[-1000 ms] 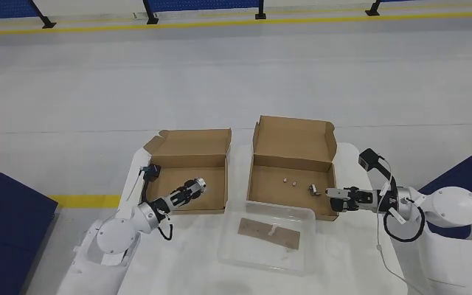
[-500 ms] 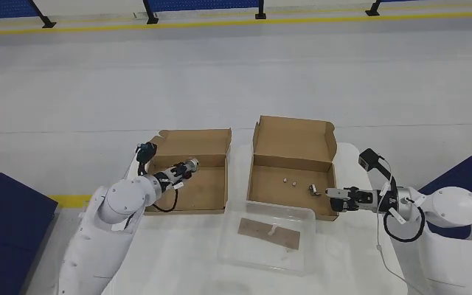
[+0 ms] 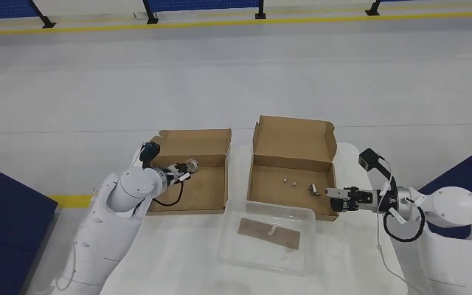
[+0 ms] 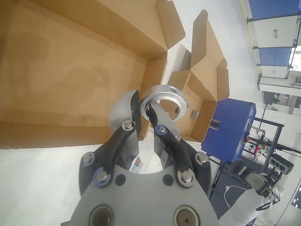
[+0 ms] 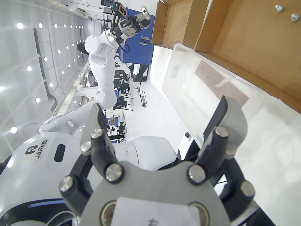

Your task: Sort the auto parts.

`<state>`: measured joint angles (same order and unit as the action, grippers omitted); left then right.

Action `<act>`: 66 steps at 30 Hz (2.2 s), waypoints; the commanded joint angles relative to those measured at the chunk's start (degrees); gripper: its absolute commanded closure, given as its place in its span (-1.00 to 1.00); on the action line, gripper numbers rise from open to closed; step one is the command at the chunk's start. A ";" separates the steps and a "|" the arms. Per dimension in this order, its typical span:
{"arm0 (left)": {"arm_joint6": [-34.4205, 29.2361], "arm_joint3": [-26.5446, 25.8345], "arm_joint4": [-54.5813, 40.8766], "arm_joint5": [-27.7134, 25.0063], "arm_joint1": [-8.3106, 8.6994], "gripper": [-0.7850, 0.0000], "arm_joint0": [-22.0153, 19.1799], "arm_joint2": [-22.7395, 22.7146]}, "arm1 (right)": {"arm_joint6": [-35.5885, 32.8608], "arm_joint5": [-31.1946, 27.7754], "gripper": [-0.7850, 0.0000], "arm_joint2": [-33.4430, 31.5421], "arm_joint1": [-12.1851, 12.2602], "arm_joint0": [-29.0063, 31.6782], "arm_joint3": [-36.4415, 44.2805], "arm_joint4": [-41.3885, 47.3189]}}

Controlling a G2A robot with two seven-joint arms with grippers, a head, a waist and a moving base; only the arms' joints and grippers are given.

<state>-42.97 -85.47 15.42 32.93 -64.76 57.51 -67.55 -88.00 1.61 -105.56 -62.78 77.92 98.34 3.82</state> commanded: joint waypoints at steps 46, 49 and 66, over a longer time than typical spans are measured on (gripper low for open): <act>-8.23 39.80 -5.14 19.72 -11.09 1.00 -25.06 27.99 | 0.00 0.00 -1.00 0.00 0.00 0.00 0.00 0.01; -6.69 39.74 -5.55 19.58 -11.23 1.00 -24.17 27.76 | 0.00 0.00 -1.00 0.00 0.00 0.00 0.00 0.01; 2.00 44.62 -9.02 20.46 -13.58 1.00 -25.84 25.98 | 0.00 0.00 -1.00 0.00 0.00 0.00 0.00 0.01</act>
<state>-41.19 -41.33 6.66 53.59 -78.16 31.77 -41.59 -88.00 1.61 -105.56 -62.78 77.92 98.34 3.82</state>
